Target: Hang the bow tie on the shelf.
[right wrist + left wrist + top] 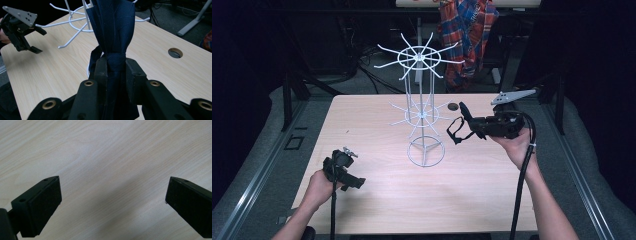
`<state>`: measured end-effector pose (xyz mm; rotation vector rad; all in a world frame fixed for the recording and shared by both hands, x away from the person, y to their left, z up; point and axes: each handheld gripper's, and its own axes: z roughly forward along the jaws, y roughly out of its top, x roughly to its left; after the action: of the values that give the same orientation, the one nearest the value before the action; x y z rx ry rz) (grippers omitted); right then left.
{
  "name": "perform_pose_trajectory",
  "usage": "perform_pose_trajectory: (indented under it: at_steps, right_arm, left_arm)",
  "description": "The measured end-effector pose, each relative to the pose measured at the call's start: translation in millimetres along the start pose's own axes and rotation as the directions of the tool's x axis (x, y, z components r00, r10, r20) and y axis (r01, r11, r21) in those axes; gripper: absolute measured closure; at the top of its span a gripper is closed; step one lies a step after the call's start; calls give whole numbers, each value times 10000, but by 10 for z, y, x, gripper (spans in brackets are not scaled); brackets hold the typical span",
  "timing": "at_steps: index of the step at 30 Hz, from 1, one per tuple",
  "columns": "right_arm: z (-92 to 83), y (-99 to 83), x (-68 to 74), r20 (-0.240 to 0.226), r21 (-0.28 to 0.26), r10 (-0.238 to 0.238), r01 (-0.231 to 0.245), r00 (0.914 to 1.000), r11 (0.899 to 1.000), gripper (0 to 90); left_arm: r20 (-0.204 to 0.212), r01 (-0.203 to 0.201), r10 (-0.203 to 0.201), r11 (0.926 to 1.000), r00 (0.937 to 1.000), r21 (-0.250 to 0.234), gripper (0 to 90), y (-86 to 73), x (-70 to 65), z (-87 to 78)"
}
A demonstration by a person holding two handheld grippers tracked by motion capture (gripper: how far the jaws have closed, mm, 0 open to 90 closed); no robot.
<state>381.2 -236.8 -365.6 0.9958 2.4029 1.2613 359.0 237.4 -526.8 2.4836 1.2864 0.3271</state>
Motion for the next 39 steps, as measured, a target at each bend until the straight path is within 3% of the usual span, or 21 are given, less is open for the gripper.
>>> perform_pose_trajectory:
  at_steps: [8,18,32,39]
  right_arm:
    - [20,31,-44,-125,-234,66,-68,9999,9997,732]
    - [166,-20,-200,-280,-249,534,-541,9982,9982,732]
    - [358,-95,-352,-776,-201,1308,-1328,9884,9909,731]
    - [408,-124,-381,-924,-75,1470,-1483,9848,9889,731]
  left_arm:
    - [-5,-22,22,10000,10000,3,5,4,-5,2]
    - [-21,-16,16,10000,10000,13,5,1,-2,2]
    - [11,-49,49,10000,10000,-10,5,0,-1,-1]
    - [2,-64,64,10000,10000,-11,5,-1,-2,-4]
